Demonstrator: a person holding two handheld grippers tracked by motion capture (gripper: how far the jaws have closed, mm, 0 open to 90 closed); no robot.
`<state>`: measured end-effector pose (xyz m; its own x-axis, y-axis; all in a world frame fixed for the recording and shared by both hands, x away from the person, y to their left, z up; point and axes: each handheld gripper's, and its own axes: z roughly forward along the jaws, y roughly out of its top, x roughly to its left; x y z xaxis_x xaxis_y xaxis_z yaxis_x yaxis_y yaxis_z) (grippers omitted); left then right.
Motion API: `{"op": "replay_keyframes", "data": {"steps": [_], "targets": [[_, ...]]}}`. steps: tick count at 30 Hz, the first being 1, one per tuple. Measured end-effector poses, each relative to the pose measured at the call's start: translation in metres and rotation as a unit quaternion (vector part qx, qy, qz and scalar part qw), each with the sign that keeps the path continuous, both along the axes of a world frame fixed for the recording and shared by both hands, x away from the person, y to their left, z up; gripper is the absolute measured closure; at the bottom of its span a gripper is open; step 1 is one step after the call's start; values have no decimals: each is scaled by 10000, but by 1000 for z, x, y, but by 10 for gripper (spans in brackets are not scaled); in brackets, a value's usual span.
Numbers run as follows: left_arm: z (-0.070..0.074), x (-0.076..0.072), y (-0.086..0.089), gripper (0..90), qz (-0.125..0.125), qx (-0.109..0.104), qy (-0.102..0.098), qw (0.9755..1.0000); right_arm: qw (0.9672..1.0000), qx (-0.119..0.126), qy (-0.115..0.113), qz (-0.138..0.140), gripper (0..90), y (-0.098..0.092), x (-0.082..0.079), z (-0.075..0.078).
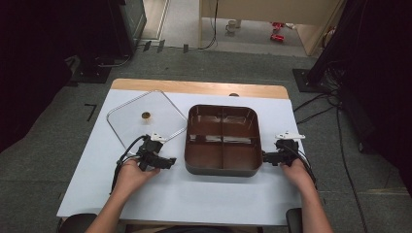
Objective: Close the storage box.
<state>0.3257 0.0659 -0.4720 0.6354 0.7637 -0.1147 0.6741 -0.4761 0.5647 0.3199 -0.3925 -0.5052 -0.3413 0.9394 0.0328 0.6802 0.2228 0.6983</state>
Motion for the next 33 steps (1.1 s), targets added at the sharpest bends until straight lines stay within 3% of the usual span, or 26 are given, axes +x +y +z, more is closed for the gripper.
{"op": "replay_keyframes", "data": {"steps": [7, 15, 25, 33], "targets": [[8, -1, 4, 235, -109, -73, 9, 9999, 10000, -5, 1, 5, 0, 0, 0, 0], [17, -3, 10, 255, -118, -54, -217, 9997, 10000, -4, 2, 4, 0, 0, 0, 0], [28, -1, 17, 266, -113, -58, -360, 9993, 10000, -5, 1, 5, 0, 0, 0, 0], [37, 5, 22, 292, -123, -194, -389, 9990, 10000, -4, 2, 5, 0, 0, 0, 0]]}}
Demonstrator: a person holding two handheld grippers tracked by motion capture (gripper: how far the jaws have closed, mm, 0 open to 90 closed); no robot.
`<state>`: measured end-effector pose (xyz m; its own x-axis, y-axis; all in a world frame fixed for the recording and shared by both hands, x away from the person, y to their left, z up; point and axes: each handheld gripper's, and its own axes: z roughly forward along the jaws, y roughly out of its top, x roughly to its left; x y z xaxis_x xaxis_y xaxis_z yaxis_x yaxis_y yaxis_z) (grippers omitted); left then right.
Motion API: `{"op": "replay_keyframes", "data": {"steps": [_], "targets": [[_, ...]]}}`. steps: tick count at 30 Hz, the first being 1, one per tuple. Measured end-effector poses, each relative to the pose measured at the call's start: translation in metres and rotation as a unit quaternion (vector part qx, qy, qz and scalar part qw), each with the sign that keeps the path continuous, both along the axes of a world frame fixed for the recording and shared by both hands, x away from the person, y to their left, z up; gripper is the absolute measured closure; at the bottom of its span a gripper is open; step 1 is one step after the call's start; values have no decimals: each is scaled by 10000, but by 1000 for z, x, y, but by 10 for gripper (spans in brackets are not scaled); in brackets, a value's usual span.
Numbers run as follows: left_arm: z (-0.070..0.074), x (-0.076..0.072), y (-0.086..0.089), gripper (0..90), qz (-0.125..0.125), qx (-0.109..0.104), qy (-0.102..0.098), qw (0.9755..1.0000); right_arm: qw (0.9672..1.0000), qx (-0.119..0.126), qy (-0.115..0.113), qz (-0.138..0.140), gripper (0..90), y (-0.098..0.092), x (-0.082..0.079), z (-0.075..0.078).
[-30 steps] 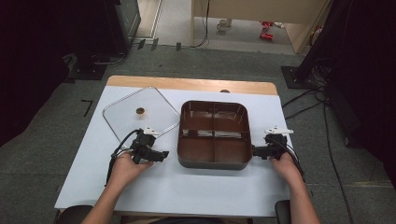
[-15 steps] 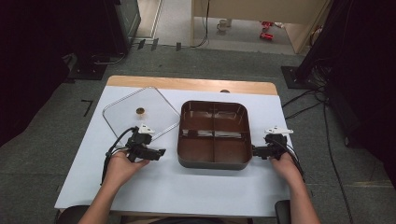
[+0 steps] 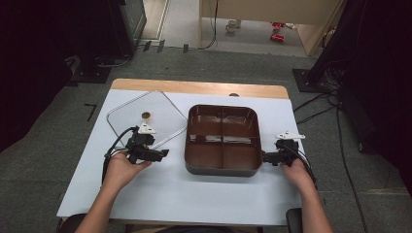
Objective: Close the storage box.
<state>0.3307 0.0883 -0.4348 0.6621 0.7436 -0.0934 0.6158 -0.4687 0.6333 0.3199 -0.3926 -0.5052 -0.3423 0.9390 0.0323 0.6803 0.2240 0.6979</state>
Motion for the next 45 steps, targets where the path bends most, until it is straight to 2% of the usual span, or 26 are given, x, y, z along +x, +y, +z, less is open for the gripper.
{"op": "replay_keyframes", "data": {"steps": [2, 5, 14, 29, 31, 34, 40, 45], "targets": [[1, 2, 1, 294, -15, -66, 17, 10000, 10000, -3, -4, 1, 0, 0, 0, 0], [4, 6, 3, 294, -21, -31, 4, 10000, 10000, 0, -2, -3, 0, 0, 0, 0], [12, 23, 9, 313, 27, -116, 0, 9999, 10000, 0, -10, 0, 0, 0, 0, 0], [13, 58, 18, 322, 135, -106, -59, 9998, 10000, 0, -11, 0, 0, 0, 0, 0], [12, 64, 21, 322, 177, -99, -77, 9998, 10000, 0, -8, 2, 0, 0, 0, 0], [10, 72, 26, 323, 256, -206, -14, 9995, 10000, 0, -10, 0, 0, 0, 0, 0], [10, 87, 32, 332, 396, -84, -94, 9991, 10000, 1, -9, -1, 0, 0, 0, 0], [9, 97, 35, 336, 514, -140, -158, 9985, 10000, 1, -8, 0, 0, 0, 0, 0]]}}
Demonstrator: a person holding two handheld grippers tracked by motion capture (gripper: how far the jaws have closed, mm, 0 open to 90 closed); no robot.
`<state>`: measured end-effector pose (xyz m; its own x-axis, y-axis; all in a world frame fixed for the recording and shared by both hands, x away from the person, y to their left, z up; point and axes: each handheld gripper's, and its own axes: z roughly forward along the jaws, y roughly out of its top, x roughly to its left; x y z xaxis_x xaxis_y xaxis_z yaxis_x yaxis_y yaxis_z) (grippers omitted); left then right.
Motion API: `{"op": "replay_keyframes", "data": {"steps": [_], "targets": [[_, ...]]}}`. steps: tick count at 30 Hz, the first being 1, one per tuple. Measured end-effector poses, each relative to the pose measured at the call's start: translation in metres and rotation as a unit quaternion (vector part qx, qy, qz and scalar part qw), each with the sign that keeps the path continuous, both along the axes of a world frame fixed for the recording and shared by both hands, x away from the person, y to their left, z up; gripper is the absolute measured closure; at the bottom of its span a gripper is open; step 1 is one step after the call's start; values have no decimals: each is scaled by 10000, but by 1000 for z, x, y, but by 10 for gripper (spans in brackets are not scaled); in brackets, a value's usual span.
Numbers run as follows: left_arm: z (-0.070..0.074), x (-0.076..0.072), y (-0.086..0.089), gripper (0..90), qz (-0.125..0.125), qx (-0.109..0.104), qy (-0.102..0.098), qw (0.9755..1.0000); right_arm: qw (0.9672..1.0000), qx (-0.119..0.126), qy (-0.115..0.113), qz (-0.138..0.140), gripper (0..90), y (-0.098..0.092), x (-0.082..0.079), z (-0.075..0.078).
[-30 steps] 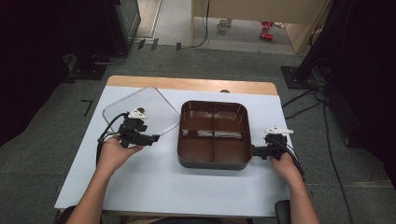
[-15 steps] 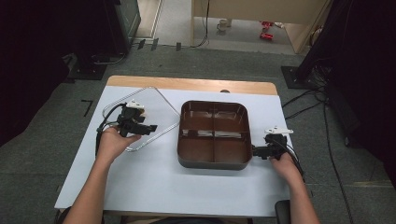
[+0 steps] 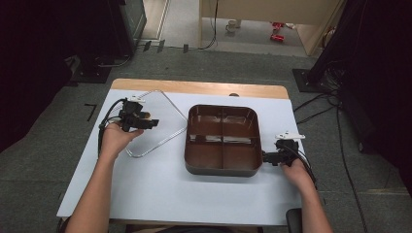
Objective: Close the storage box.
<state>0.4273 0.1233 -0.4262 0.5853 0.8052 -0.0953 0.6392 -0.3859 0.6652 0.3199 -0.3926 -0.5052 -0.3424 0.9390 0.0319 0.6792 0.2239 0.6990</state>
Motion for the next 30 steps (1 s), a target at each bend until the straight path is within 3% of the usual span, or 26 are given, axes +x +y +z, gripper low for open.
{"op": "replay_keyframes", "data": {"steps": [8, 13, 20, 23, 30], "targets": [[-9, 20, 7, 354, 186, 113, -6, 9998, 10000, -3, -2, 0, 0, 0, 0, 0], [-16, 26, 12, 385, 275, 164, -165, 9994, 10000, -2, -11, -3, 0, 0, 0, 0], [-31, 36, 19, 393, 449, 94, 34, 9989, 10000, -1, -12, -5, 0, 0, 0, 0], [-38, 38, 18, 416, 444, 165, 99, 9988, 10000, -1, -12, -6, 0, 0, 0, 0], [-44, 38, 14, 526, 413, 358, 10, 9985, 10000, 4, -13, -5, 0, 0, 0, 0]]}}
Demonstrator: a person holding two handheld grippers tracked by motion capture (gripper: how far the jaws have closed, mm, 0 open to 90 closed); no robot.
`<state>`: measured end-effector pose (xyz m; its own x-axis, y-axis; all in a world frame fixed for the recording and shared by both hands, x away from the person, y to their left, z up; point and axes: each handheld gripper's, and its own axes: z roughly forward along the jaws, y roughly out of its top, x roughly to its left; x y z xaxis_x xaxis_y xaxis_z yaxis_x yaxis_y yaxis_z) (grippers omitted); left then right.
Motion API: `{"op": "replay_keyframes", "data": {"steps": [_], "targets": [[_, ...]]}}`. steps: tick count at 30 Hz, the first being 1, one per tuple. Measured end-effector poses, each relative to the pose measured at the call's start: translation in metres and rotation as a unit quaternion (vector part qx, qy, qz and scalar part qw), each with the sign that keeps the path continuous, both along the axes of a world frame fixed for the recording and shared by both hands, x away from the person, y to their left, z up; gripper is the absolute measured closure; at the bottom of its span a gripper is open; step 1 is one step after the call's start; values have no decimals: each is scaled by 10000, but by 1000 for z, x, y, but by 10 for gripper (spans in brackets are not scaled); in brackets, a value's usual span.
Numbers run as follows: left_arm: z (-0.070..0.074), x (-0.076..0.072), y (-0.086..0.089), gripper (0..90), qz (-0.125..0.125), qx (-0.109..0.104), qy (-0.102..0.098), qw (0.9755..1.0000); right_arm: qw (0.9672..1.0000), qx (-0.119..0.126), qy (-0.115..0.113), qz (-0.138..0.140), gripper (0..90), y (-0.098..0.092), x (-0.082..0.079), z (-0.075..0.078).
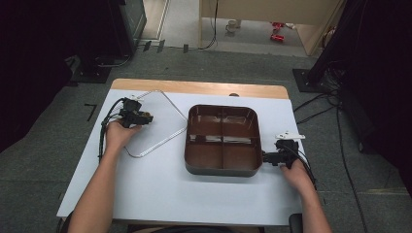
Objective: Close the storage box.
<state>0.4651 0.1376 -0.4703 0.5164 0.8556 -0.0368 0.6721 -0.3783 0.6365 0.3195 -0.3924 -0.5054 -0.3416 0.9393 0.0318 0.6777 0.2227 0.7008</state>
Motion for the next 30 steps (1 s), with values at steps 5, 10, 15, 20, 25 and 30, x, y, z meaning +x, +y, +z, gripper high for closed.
{"op": "replay_keyframes", "data": {"steps": [5, 10, 15, 20, 25, 30], "targets": [[-1, 0, 1, 580, -39, -131, -38, 9999, 10000, -3, -3, -1, 0, 0, 0, 0], [-2, 0, 2, 587, -27, -205, -58, 9998, 10000, -1, -3, 0, 0, 0, 0, 0], [1, 0, 0, 592, 40, -138, -22, 9999, 10000, -1, -4, 1, 0, 0, 0, 0], [9, -3, -3, 593, 47, -144, 14, 9999, 10000, 0, -4, 1, 0, 0, 0, 0], [21, -8, 0, 593, 47, -246, -80, 9997, 10000, -1, -3, 1, 0, 0, 0, 0], [36, -15, 5, 594, 65, -245, -156, 9996, 10000, -1, -3, 3, 0, 0, 0, 0]]}}
